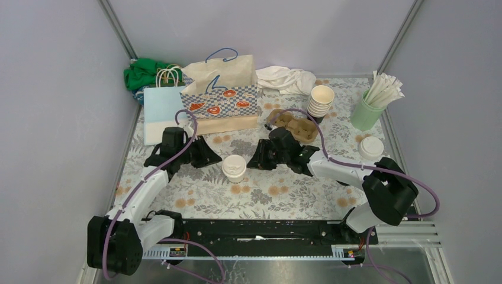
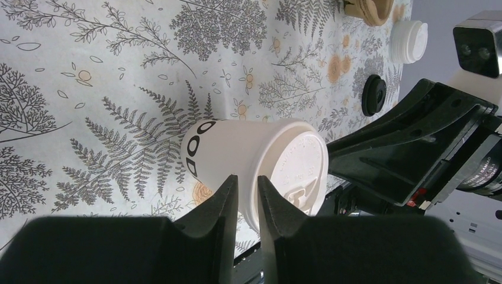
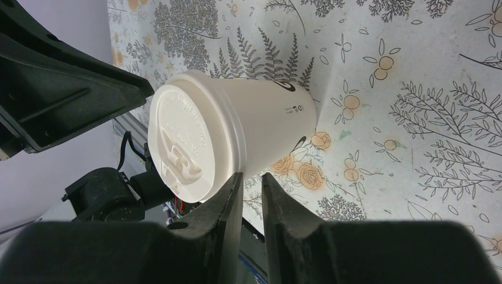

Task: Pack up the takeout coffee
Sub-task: Close the cup lid on the coffee cup.

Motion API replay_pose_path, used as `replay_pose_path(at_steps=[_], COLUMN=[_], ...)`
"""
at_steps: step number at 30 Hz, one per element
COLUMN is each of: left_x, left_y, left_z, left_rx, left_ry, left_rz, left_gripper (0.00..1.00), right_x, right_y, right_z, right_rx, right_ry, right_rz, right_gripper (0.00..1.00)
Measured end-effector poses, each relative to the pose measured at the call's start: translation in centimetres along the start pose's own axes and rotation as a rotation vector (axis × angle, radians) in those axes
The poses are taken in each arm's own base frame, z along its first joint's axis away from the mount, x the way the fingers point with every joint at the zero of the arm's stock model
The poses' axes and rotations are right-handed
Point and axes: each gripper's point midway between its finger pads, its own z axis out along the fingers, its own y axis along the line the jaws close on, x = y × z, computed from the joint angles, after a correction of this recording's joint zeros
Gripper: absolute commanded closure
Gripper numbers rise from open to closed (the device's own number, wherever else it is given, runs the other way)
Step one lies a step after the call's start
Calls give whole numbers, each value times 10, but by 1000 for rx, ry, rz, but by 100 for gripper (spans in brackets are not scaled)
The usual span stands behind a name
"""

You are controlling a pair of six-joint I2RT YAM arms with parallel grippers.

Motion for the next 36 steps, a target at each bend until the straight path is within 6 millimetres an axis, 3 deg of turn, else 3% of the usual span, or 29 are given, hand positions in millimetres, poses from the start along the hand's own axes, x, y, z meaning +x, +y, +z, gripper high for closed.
replay_pose_path(at_steps=[20, 28, 36], left_x=[11, 12, 10], left_y=[7, 6, 1], left_z=[2, 4, 9], left_rx=[-11, -5, 7], left_ry=[32, 38, 34], left_rz=[-35, -36, -30], left_gripper=[78, 85, 95], right_x=[-7, -4, -3], right_y=[12, 9, 12], right_z=[1, 5, 6], right_rx=[-29, -24, -31], right_ry=[-4, 12, 28], right_rz=[-8, -5, -5], right_gripper=[76, 77, 87])
